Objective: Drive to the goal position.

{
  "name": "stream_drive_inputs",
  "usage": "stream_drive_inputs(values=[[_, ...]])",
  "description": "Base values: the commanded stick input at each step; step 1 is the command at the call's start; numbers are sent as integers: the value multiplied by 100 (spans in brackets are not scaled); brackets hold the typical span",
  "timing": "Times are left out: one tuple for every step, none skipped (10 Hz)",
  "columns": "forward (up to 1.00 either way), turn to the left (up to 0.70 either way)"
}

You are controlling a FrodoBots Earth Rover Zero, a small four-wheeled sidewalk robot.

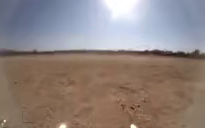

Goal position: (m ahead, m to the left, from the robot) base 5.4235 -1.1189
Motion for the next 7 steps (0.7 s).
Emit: stream_drive_inputs(values=[[100,0],[100,0],[100,0],[100,0],[100,0],[100,-27],[100,-27]])
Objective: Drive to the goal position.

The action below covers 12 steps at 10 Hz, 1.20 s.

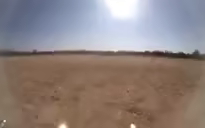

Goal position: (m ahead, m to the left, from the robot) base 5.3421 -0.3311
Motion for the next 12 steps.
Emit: stream_drive_inputs(values=[[100,-27],[100,-27],[100,-27],[100,-27],[100,-27],[100,-27],[100,0],[100,0],[100,0],[100,0],[100,0],[100,0]])
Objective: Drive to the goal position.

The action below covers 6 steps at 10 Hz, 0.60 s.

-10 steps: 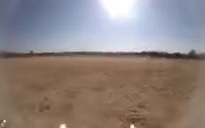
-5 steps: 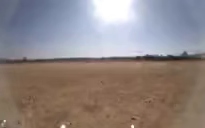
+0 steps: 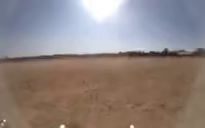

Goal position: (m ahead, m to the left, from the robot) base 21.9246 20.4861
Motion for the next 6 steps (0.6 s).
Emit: stream_drive_inputs(values=[[100,0],[100,0],[100,0],[100,0],[100,0],[100,0]])
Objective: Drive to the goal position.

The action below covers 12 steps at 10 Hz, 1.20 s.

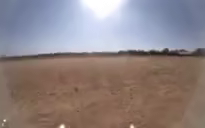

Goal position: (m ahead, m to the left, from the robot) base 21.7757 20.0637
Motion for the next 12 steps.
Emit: stream_drive_inputs(values=[[100,0],[100,0],[100,0],[100,0],[100,0],[100,0],[100,0],[100,0],[100,0],[100,0],[100,0],[100,0]])
